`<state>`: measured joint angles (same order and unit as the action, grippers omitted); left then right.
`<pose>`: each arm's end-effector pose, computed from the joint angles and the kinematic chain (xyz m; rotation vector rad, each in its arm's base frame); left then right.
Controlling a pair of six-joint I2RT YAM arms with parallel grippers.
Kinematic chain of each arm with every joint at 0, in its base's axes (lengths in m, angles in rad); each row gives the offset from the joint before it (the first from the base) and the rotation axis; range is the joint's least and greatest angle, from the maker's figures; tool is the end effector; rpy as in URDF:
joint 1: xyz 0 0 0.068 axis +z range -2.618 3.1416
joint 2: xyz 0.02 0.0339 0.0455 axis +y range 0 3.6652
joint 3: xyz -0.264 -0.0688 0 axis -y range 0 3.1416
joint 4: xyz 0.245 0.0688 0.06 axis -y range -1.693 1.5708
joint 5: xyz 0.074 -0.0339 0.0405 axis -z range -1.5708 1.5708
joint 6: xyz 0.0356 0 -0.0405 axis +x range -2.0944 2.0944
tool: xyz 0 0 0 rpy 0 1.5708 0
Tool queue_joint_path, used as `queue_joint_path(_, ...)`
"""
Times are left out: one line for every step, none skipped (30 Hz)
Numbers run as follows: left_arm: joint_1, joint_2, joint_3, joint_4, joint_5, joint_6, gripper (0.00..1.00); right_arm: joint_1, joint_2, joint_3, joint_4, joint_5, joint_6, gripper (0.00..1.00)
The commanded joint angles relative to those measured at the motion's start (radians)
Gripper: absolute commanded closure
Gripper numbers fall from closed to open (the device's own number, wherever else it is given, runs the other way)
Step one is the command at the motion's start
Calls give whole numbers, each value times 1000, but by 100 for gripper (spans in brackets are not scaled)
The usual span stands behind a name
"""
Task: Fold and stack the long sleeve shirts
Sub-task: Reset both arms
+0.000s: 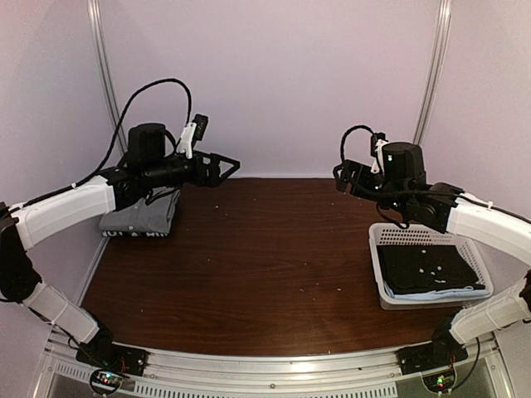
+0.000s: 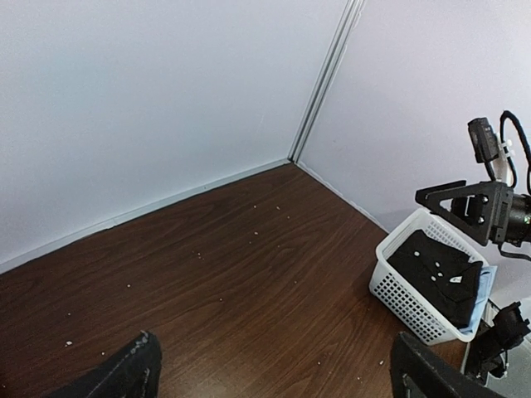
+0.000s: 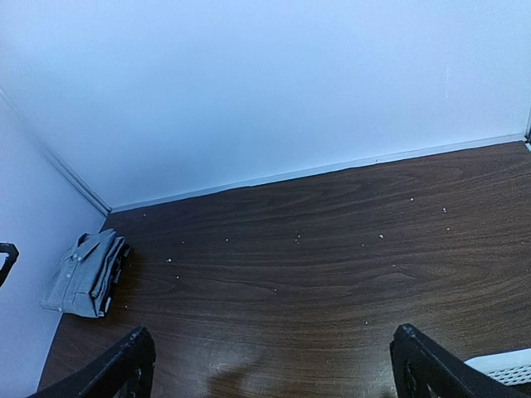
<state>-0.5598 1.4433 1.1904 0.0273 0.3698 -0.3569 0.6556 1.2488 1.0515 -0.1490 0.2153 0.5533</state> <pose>0.2839 -0.1931 0.3482 0.4668 1.8334 -0.9733 0.2351 0.1712 0.3378 0.0481 1.9556 0.6050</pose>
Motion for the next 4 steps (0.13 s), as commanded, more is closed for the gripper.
queue_joint_path(3, -25, -12, 54, -3, 11, 2, -5, -26, -18, -6, 28, 3, 0)
queue_joint_path(3, -26, -13, 54, -1, 10, 2, -5, -26, -19, -6, 28, 5, 0)
queue_joint_path(3, -26, -14, 54, 0, 9, 2, -4, -27, -19, -6, 29, 5, 0)
queue_joint_path(3, -26, -15, 54, 0, 10, 2, -5, -28, -21, -4, 29, 5, 0)
